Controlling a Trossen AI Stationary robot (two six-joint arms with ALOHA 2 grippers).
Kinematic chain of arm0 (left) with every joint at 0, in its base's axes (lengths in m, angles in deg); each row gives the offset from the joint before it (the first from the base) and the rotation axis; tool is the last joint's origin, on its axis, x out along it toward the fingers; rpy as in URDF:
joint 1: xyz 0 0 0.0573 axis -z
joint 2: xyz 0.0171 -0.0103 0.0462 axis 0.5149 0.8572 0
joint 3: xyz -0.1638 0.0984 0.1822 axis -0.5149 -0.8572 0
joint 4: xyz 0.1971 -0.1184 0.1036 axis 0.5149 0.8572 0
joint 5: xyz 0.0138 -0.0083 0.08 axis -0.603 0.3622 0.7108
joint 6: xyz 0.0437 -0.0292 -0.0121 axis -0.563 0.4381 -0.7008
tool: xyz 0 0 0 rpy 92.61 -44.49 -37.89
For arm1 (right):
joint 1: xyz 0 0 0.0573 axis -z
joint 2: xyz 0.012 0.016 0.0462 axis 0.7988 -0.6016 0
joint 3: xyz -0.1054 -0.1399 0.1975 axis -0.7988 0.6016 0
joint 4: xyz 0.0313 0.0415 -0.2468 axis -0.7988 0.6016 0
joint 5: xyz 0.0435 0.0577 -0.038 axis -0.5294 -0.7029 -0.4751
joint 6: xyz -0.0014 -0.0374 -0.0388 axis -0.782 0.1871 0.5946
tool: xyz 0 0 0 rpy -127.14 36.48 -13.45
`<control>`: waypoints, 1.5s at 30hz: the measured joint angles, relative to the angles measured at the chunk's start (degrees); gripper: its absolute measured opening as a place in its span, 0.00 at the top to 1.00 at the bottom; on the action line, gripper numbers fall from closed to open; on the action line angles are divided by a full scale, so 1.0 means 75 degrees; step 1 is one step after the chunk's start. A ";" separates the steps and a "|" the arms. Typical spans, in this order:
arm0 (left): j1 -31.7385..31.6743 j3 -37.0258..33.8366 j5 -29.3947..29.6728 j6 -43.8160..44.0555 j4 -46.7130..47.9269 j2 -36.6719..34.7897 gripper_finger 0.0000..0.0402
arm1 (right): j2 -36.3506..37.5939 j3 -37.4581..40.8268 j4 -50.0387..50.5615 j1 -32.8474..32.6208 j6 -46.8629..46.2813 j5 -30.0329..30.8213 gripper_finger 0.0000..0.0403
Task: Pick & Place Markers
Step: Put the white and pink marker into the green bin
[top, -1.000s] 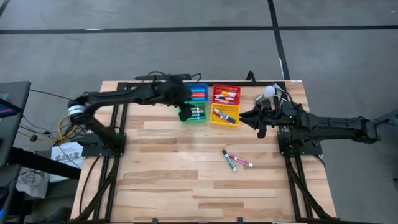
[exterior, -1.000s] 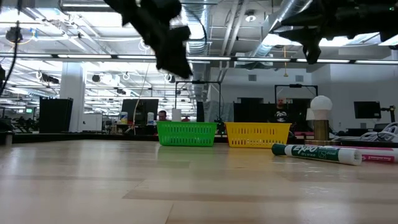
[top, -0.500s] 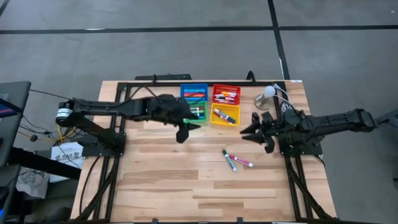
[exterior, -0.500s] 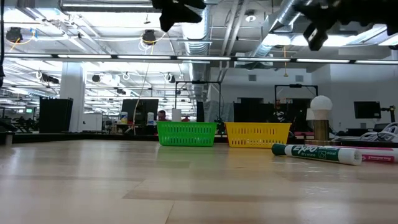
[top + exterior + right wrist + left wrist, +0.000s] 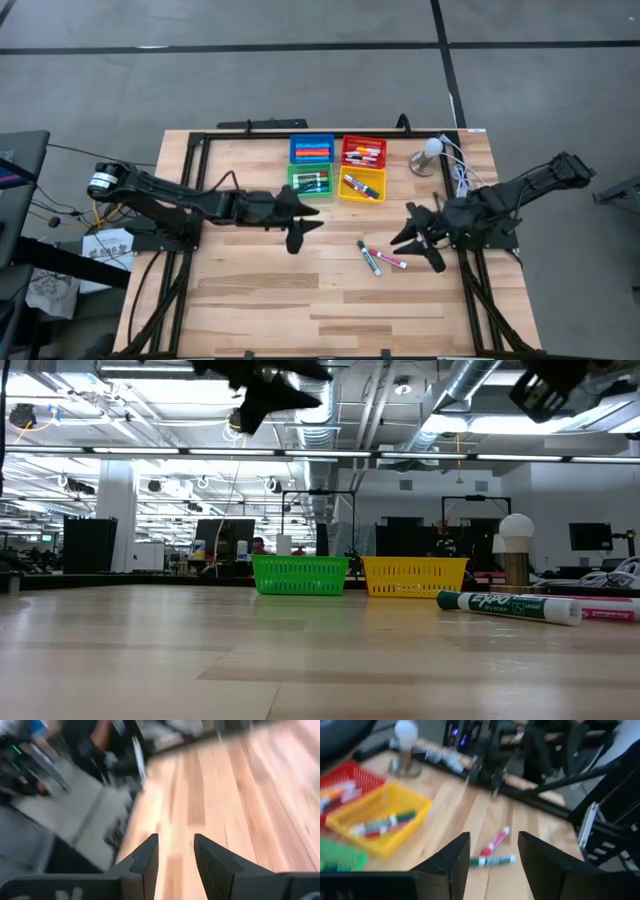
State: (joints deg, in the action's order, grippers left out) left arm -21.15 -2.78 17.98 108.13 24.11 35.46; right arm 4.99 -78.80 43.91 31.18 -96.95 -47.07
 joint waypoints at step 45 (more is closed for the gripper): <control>0.0167 -0.1204 0.0521 0.1062 -0.0207 0.0000 0.59 | -0.6285 -0.1117 0.3369 -0.0080 -0.0852 -0.0212 0.49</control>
State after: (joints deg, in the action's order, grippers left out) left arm -19.90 -11.81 21.89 116.10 22.56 35.46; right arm -42.15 -87.17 69.18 30.58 -103.34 -48.66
